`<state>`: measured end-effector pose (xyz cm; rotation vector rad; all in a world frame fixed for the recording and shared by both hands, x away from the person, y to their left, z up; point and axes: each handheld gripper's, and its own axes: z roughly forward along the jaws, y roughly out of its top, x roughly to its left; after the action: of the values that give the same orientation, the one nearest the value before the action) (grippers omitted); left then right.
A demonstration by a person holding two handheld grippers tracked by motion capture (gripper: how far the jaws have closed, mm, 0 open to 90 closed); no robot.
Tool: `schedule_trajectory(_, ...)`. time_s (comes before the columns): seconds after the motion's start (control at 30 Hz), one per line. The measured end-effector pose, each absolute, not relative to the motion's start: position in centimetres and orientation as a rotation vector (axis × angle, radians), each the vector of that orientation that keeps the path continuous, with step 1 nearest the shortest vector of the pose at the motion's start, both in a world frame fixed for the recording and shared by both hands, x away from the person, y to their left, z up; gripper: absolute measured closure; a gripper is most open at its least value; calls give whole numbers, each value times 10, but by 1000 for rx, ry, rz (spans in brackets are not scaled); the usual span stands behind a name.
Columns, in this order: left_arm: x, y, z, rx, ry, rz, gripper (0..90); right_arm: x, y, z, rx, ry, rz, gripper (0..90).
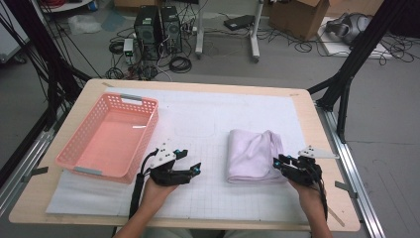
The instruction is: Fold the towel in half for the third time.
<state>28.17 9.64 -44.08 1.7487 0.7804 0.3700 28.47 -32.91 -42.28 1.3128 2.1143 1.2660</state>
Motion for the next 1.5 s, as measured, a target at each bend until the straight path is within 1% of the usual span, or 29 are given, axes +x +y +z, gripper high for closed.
schedule_trajectory(0.03,278,99,-443,1743,784,372,311,286,-325,-423,1317,2124,1258,610)
schedule_trajectory(0.07,278,99,-443,1743,784,372,322,286,-325,-423,1317,2124,1258,610)
schedule_trajectory(0.1,276,101,-444,1751,783,378,325,287,-315,-423,1302,2126,1246,570)
schedule_trajectory(0.13,274,104,-443,1765,785,380,325,287,-312,-423,1304,2130,1237,549)
schedule_trajectory(0.23,272,106,-441,1734,800,375,331,289,-302,-430,1347,2153,1114,552)
schedule_trajectory(0.27,270,105,-441,1745,796,381,331,289,-301,-433,1361,2165,1103,599)
schedule_trajectory(0.33,267,104,-442,1755,791,387,333,288,-302,-433,1345,2190,1095,821)
schedule_trajectory(0.4,267,104,-442,1755,791,392,335,284,-302,-426,1261,2199,999,841)
schedule_trajectory(0.5,267,106,-441,1743,798,395,339,279,-304,-418,1236,2165,955,842)
schedule_trajectory(0.53,268,108,-441,1735,804,394,339,277,-306,-416,1255,2153,954,839)
schedule_trajectory(0.57,269,109,-441,1732,809,393,340,276,-310,-417,1286,2148,949,813)
schedule_trajectory(0.63,270,111,-441,1727,820,393,341,278,-314,-424,1357,2143,924,639)
schedule_trajectory(0.67,270,112,-441,1726,823,392,343,279,-318,-429,1389,2130,951,612)
schedule_trajectory(0.8,271,113,-441,1724,830,391,345,281,-318,-431,1416,2148,983,626)
schedule_trajectory(0.87,272,112,-442,1730,828,392,345,283,-320,-436,1450,2169,1044,735)
schedule_trajectory(0.9,271,112,-443,1732,829,389,345,283,-320,-436,1450,2169,1044,735)
schedule_trajectory(0.93,272,112,-443,1733,835,388,345,282,-319,-432,1366,2194,1021,807)
schedule_trajectory(1.0,272,113,-443,1731,837,394,345,281,-319,-430,1350,2193,1011,815)
schedule_trajectory(1.13,273,117,-443,1714,853,392,346,275,-324,-414,1286,2102,999,818)
schedule_trajectory(1.27,275,119,-444,1710,860,391,346,274,-334,-413,1329,2082,937,819)
schedule_trajectory(1.33,275,119,-445,1714,861,388,345,276,-337,-417,1371,2104,898,804)
schedule_trajectory(1.4,275,118,-445,1717,863,382,345,280,-341,-426,1436,2141,883,739)
schedule_trajectory(1.43,275,118,-445,1719,865,385,345,279,-342,-424,1448,2109,899,684)
schedule_trajectory(1.5,275,118,-445,1713,864,384,345,277,-343,-414,1414,2040,927,605)
